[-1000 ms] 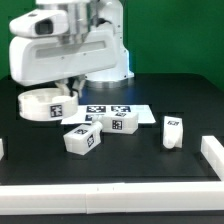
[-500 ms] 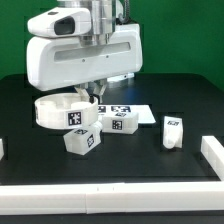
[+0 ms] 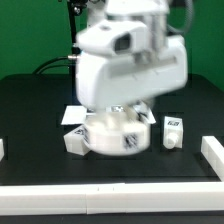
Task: Assemble stool
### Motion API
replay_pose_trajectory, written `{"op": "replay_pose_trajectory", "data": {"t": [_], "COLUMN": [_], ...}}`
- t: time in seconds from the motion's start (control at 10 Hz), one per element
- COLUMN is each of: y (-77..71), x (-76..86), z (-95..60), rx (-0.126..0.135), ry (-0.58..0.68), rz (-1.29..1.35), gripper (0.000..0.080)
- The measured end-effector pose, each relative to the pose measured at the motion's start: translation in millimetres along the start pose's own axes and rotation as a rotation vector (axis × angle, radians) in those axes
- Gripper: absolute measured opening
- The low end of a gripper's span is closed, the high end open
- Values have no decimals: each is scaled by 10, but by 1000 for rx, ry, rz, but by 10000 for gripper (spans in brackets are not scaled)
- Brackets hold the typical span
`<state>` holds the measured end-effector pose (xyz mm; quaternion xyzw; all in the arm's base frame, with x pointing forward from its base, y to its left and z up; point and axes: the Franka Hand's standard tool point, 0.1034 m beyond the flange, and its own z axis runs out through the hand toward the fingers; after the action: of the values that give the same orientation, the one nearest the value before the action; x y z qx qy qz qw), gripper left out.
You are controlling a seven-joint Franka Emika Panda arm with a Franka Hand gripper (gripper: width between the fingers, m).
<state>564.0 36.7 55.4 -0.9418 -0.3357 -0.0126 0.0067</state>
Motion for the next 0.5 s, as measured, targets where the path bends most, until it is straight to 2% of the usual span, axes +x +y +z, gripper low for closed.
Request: {"op": "replay_pose_trajectory", "data": {"t": [0.5], "y": [-4], "x": [-22], "z": [11], "rx": [2], "ry": [-3], "rz": [1], "gripper": [28]}}
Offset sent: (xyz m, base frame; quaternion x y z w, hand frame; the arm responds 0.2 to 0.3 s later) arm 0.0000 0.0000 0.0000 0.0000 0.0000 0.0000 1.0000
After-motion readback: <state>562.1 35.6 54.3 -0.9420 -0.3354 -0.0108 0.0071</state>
